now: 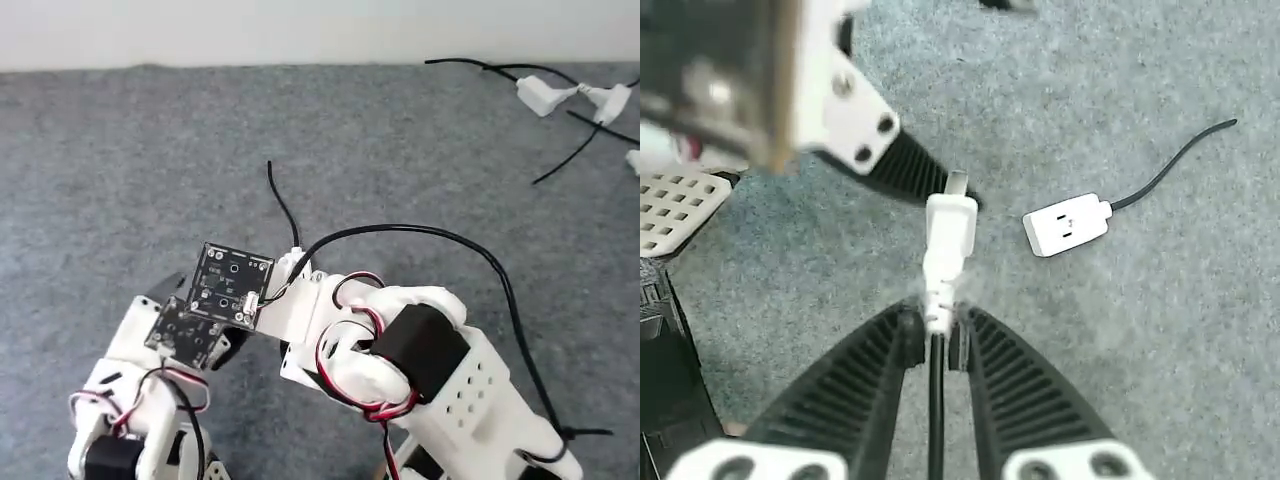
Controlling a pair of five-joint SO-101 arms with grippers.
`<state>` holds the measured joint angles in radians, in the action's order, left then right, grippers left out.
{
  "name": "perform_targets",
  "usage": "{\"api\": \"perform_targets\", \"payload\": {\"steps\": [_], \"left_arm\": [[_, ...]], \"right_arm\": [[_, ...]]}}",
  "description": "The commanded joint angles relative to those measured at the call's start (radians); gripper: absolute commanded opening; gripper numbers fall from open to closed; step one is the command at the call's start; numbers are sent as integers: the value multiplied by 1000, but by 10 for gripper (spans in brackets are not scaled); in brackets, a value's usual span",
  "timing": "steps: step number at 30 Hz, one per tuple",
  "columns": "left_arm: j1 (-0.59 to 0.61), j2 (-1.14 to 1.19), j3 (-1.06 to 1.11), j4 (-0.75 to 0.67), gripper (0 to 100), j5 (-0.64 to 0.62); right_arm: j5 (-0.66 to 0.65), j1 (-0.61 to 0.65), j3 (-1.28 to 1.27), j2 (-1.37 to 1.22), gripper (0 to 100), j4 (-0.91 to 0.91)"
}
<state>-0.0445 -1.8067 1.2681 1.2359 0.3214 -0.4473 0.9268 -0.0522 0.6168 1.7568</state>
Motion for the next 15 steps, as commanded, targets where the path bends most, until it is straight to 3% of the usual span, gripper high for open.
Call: {"api": "perform_targets", "payload": {"steps": [1,5,15], "left_arm": [[64,-15,-120,34,374,64],[37,-15,-214,152,374,72],[25,-14,-325,158,374,74]], "right_arm": [[-12,-39,46,25,10,41],[-15,-93,48,25,10,36],[-20,-90,40,21,10,39]]}}
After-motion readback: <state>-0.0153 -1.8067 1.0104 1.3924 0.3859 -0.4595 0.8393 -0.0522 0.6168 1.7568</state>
